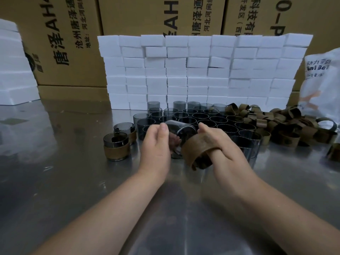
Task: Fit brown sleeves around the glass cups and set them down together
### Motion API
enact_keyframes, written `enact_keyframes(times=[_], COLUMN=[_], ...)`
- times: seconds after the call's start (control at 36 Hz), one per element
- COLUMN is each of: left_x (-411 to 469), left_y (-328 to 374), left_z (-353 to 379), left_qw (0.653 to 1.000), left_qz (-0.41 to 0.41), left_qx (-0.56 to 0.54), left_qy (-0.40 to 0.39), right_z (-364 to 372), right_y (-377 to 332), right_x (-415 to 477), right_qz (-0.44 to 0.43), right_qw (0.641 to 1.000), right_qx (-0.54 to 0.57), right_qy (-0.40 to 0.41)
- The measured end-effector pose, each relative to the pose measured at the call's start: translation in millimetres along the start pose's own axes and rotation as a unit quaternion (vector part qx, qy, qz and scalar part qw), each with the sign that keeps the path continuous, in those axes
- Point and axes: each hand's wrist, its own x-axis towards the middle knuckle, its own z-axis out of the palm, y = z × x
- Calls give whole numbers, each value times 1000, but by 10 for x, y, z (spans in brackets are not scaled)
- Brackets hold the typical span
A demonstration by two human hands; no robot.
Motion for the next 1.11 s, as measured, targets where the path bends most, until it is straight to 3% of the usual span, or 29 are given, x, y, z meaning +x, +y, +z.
enact_keyframes(times=[0.25, 0.44, 0.58, 0.69, 0.86, 0.97, 1.11], left_x=[-66, -90, -137, -156, -199, -204, -273], left_y=[85, 62, 126, 147, 202, 212, 245], left_z=[21, 32, 36, -13, -42, -20, 14], left_qw=[998, 997, 992, 976, 939, 909, 895], left_qz=[30, 23, 7, 68, 86, 89, 112], left_qx=[31, 32, -12, 88, 195, 308, 352], left_qy=[-38, -68, -126, -187, -269, -265, -250], right_z=[45, 85, 102, 99, 77, 67, 84], right_y=[-50, -45, -57, -77, -83, -81, -41], right_x=[8, 3, 19, 44, 60, 55, 46], right_qz=[117, 142, 158, 179, 193, 199, 192], right_qw=[988, 980, 972, 958, 949, 948, 958], right_qx=[98, 138, 166, 211, 204, 200, 173], right_qy=[-7, -8, 41, 78, 145, 146, 125])
